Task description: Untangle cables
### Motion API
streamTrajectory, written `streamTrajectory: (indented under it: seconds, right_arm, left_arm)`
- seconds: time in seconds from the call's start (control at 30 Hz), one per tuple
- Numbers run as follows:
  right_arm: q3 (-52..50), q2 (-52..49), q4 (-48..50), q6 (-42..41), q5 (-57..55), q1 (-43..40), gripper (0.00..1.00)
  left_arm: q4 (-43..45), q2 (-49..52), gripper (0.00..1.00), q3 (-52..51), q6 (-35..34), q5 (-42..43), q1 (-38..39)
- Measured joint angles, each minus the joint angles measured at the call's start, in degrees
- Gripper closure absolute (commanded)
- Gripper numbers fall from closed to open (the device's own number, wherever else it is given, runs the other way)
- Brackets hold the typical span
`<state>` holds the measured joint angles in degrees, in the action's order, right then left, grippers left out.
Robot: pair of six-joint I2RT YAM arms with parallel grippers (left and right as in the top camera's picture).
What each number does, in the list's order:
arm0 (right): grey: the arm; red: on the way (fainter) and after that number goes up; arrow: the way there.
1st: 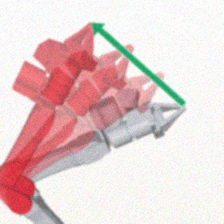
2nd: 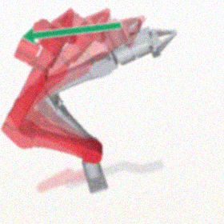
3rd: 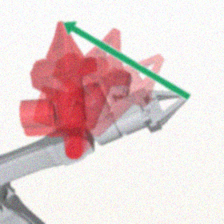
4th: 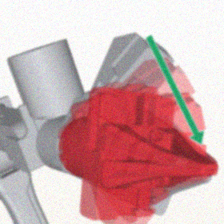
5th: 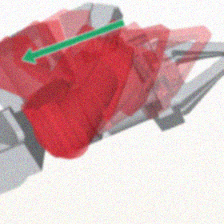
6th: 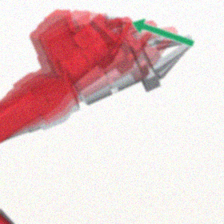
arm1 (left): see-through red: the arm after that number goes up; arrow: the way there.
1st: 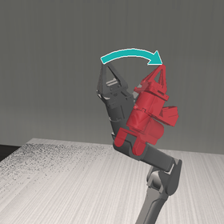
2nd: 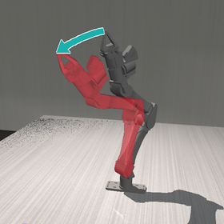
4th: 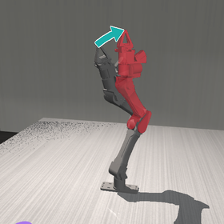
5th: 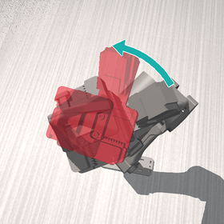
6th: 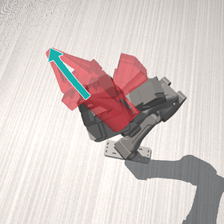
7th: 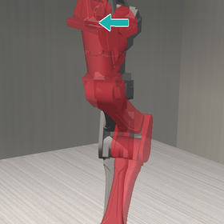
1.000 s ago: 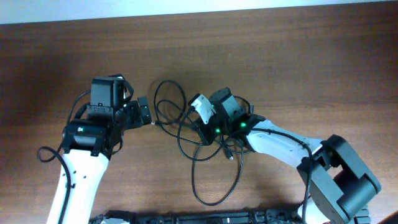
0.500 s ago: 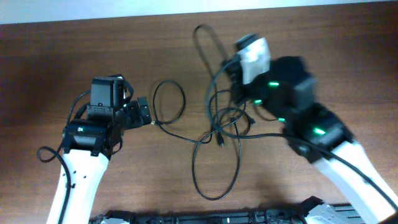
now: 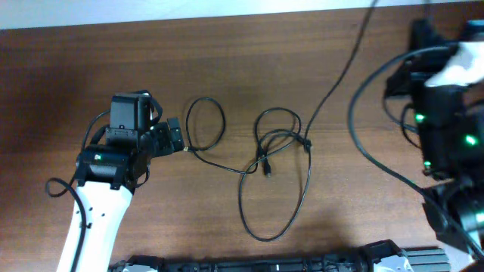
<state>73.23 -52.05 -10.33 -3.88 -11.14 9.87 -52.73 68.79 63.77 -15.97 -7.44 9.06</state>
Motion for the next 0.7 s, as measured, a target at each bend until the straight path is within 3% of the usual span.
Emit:
streamTrajectory:
  seconds: [0.4,0.53,0.7]
  right_arm:
    - [0.81,4.04,30.51,1.73,-2.25,-0.52,0.96]
    - [0.83,3.54,33.14,10.71,-7.10,-0.57,0.96]
    - [0.85,-0.66,33.40,27.76,-23.85,-2.29,0.96]
  left_arm:
    - [0.00,0.00,0.01,0.00,0.00,0.00,0.00]
    - [0.00,0.00,0.01,0.00,0.00,0.00,0.00]
    - [0.02,0.00,0.01,0.00,0.00,0.00,0.00]
